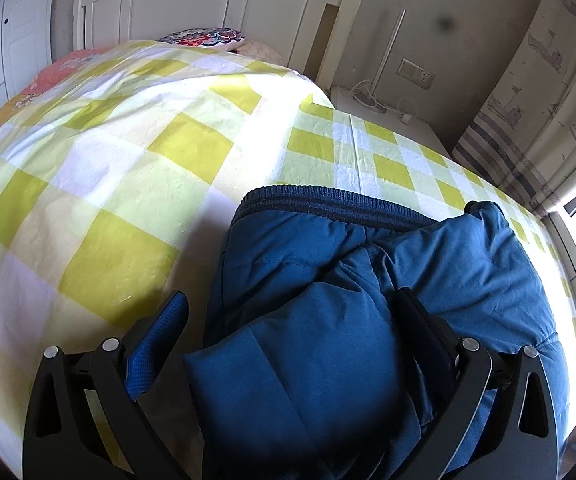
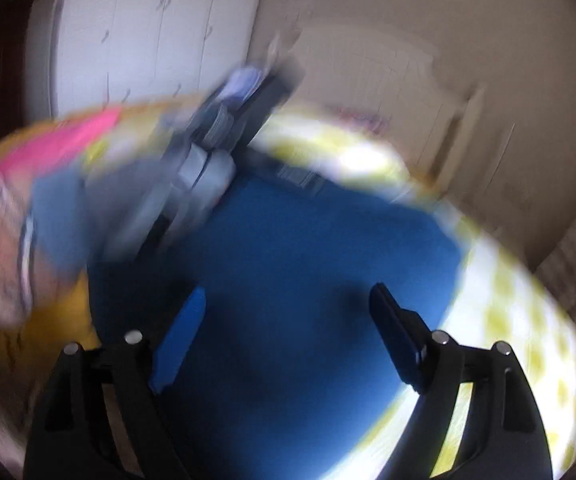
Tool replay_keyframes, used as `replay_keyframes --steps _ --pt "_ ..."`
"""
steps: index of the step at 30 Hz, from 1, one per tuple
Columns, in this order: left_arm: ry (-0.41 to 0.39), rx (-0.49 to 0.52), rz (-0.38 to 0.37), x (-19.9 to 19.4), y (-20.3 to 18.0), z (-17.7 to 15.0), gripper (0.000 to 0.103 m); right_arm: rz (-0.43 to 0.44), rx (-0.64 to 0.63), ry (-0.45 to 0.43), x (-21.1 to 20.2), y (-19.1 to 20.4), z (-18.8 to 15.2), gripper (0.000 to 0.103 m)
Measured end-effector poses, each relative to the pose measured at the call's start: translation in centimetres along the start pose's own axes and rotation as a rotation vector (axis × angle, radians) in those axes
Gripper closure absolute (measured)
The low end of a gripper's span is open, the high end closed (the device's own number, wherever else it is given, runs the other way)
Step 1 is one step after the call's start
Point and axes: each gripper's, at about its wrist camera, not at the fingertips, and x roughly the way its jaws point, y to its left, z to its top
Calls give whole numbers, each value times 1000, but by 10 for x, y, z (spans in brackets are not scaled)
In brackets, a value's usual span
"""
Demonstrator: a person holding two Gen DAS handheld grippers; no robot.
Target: Fold large clothes
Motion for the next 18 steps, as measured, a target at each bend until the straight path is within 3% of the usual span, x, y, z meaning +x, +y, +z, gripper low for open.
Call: replay_keyframes --steps 2,5,7,10,13,16,18 --pt "-23 7 6 -5 -2 -2 4 25 88 -72 -1 -5 -18 20" --pt "-47 46 65 -17 -10 -2 4 16 62 -43 1 -5 -10 20" --pt "-120 69 101 -45 -12 -6 5 4 64 -38 2 -3 -8 19" --pt "-237 55 37 -102 -6 -26 5 31 99 -63 2 -10 -14 19" --pt "-216 128 5 -131 -10 -60 5 55 111 -74 3 -16 -13 19" --pt "-160 263 131 -125 -22 -107 5 53 120 -81 3 -15 -20 19" --pt "-161 259 169 -114 -15 -131 4 56 124 -79 1 -15 -21 19"
